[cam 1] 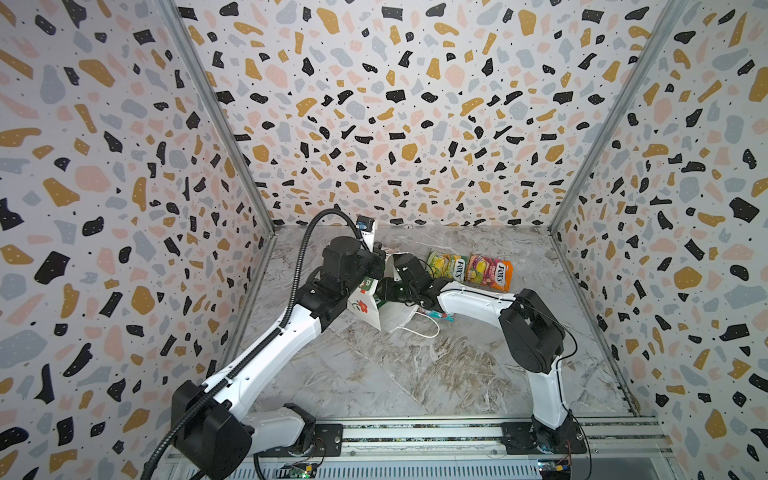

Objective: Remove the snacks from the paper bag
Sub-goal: 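Grasp the green Spring Tea packet inside the bag with the right gripper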

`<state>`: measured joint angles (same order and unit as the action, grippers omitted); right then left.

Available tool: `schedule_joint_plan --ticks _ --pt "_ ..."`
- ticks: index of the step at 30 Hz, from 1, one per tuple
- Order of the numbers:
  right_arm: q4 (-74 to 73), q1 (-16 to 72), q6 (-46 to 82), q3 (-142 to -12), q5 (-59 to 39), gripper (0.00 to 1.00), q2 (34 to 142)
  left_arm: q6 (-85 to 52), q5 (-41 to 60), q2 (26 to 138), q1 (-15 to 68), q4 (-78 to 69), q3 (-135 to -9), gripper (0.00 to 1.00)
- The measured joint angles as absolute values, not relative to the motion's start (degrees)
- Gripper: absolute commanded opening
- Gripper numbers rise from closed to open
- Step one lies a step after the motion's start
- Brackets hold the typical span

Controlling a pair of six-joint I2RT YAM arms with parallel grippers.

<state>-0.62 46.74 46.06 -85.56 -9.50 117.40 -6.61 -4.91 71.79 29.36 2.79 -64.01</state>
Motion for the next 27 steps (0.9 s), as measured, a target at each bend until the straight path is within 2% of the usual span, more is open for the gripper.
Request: schedule_joint_plan --ticks 9,14,22,27 --pt "-0.78 46.57 46.24 -87.31 -10.5 0.43 118.83 -6.61 -4.89 71.79 29.36 2.79 -64.01 0.0" --pt "-1.52 46.26 46.3 -87.92 -11.6 0.36 119.98 -6.61 -4.71 71.79 29.36 2.79 -64.01 0.0" --pt "-3.29 45.84 47.35 -87.94 -13.65 0.33 120.22 -6.59 -4.25 71.79 29.36 2.79 -64.01 0.0" --pt "-5.3 45.52 49.06 -87.94 -14.83 0.34 120.4 -6.59 -3.95 71.79 29.36 2.79 -64.01 0.0"
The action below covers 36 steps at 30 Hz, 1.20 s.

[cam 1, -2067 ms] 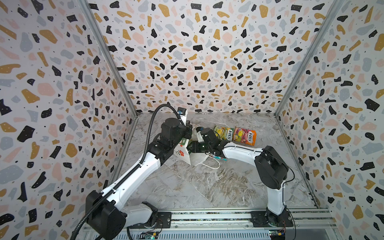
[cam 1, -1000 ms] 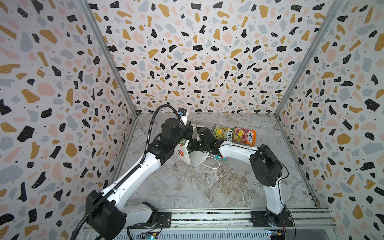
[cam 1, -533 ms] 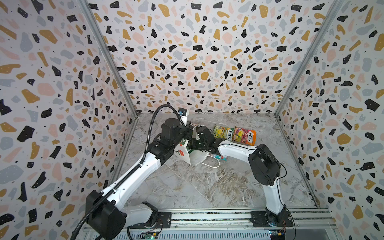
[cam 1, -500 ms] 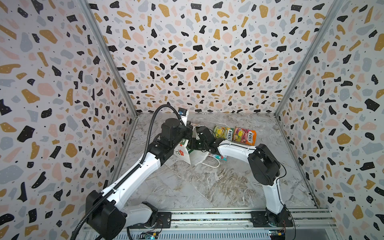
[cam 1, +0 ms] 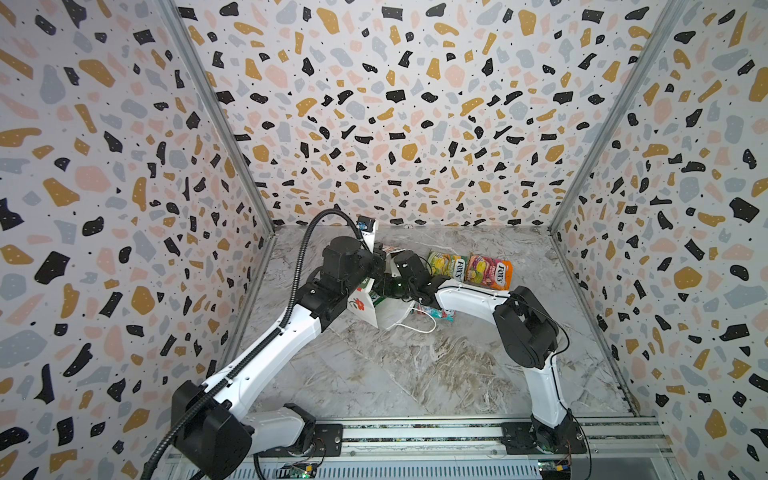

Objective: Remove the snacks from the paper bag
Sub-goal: 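Grasp the green Spring Tea packet inside the bag with the right gripper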

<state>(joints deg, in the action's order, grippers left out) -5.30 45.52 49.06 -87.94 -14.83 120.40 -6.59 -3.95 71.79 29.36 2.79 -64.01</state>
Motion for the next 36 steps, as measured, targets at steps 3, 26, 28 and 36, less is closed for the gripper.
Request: schedule_joint_plan --ticks 3,26,28,36 --pt "-6.35 45.5 50.5 -87.94 -15.18 0.36 120.4 -6.61 -3.9 71.79 29.36 2.79 -64.01 0.0" --pt "-12.62 45.5 58.65 -89.52 -13.39 0.0 125.03 -6.61 -4.01 71.79 29.36 2.81 -63.99 0.0" --pt "-12.78 45.5 57.95 -89.03 -13.26 0.0 124.84 -6.63 -4.4 71.79 29.36 2.83 -63.99 0.0" --pt "-11.35 45.21 52.27 -83.59 -13.1 0.0 119.07 -6.63 -5.5 71.79 29.36 2.83 -63.99 0.0"
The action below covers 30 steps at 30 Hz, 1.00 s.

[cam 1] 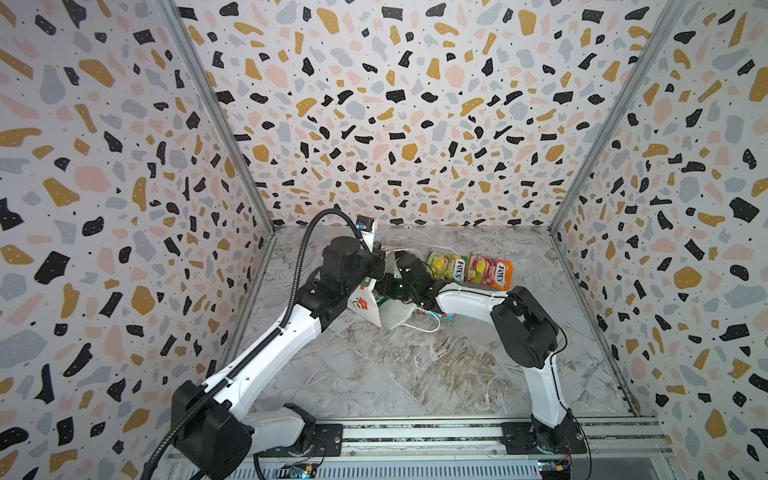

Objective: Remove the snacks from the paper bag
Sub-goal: 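Grasp the green Spring Tea packet inside the bag with the right gripper, then pull the green Spring Tea packet out of the bag with the right gripper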

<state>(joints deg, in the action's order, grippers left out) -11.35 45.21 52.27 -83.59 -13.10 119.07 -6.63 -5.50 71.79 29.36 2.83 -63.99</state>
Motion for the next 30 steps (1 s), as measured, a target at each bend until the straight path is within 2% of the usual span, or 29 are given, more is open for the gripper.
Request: schedule_joint_plan --ticks 30 --pt "7.33 43.64 24.4 -79.11 -14.76 0.0 95.77 -6.68 -7.64 71.81 29.36 2.92 -63.99 0.0"
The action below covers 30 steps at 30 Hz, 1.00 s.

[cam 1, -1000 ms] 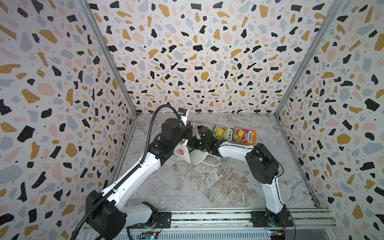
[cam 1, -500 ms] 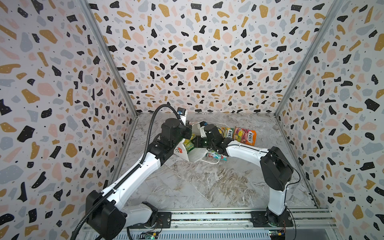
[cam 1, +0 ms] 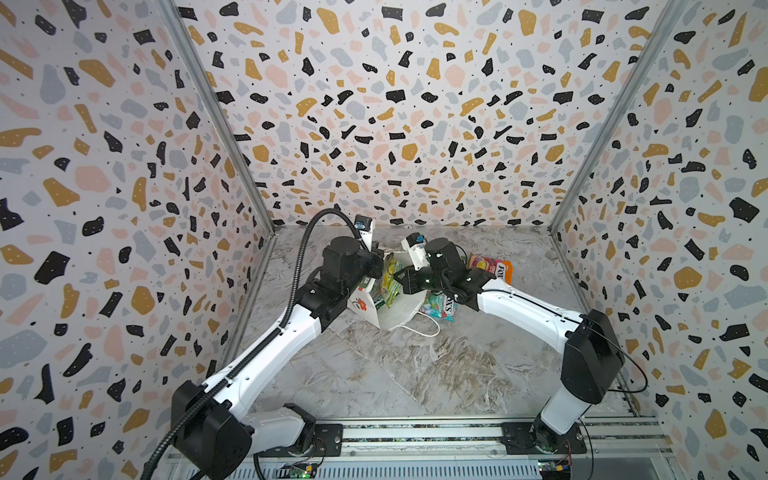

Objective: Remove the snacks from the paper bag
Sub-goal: 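Pull the green Spring Tea packet out of the bag with the right gripper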

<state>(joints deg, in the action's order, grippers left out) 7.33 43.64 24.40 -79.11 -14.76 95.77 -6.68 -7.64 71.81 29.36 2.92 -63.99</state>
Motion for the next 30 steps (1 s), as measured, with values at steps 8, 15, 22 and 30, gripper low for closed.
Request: schedule_joint_plan --ticks 8,15,22,30 --pt "12.47 42.68 17.98 -77.65 -14.76 0.0 88.01 -6.66 -7.53 71.81 29.36 2.94 -63.99 0.0" --pt "14.35 38.26 14.92 -75.35 -16.58 0.0 80.84 -6.63 -7.57 71.81 29.36 2.94 -63.99 0.0" --pt "16.19 32.18 12.86 -72.77 -18.02 0.0 74.13 -6.63 -7.62 71.81 29.36 2.94 -63.99 0.0" --pt "17.17 26.96 11.0 -72.29 -17.34 0.0 68.6 -6.63 -7.57 71.81 29.36 2.96 -63.99 0.0"
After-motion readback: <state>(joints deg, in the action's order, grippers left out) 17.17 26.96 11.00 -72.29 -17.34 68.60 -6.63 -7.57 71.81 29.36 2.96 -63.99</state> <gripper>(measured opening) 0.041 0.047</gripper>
